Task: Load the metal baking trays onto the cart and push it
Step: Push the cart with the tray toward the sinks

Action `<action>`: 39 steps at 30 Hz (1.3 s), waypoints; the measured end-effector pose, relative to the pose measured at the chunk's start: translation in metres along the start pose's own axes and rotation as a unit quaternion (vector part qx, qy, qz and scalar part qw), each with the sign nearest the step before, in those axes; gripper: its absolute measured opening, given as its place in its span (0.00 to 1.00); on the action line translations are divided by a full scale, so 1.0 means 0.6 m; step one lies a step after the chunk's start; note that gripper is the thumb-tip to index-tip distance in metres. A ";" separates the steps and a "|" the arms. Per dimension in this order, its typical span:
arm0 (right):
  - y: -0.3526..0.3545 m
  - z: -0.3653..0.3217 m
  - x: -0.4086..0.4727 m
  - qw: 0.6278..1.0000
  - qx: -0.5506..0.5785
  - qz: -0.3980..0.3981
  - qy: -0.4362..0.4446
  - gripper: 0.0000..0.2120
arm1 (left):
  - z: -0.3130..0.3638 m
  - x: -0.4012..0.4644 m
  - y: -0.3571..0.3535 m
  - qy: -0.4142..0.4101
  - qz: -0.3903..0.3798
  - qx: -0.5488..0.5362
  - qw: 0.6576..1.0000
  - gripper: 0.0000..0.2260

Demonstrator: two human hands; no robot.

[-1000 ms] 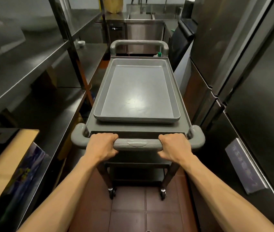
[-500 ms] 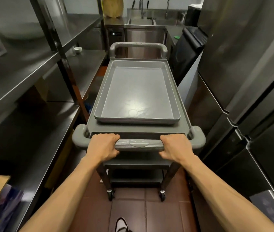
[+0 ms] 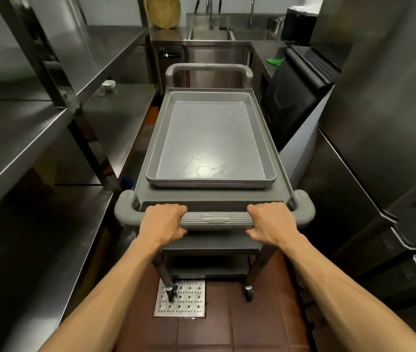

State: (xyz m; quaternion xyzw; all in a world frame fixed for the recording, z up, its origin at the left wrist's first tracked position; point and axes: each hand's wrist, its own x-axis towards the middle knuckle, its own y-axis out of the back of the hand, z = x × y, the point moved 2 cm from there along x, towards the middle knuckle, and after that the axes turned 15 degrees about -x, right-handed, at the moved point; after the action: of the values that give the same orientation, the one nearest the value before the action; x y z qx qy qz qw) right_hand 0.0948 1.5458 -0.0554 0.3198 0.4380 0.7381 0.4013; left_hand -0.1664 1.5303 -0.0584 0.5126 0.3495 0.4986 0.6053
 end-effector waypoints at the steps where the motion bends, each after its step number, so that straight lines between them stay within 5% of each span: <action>1: -0.006 0.006 0.020 1.000 0.005 0.001 0.000 0.15 | -0.010 0.020 0.000 0.001 0.001 0.000 1.000 0.13; 16: -0.098 0.102 0.327 1.000 0.006 0.027 0.013 0.15 | -0.117 0.316 0.009 0.040 0.001 -0.007 0.999 0.12; 39: -0.210 0.226 0.740 1.000 0.003 0.016 -0.018 0.14 | -0.310 0.735 0.001 -0.010 0.025 -0.009 1.000 0.11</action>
State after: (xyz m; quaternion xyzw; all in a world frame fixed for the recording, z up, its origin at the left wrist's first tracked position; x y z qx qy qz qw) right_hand 0.0358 2.0229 -0.0599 0.3412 0.4278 0.7374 0.3960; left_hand -0.2262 2.0052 -0.0617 0.5209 0.3262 0.5114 0.6005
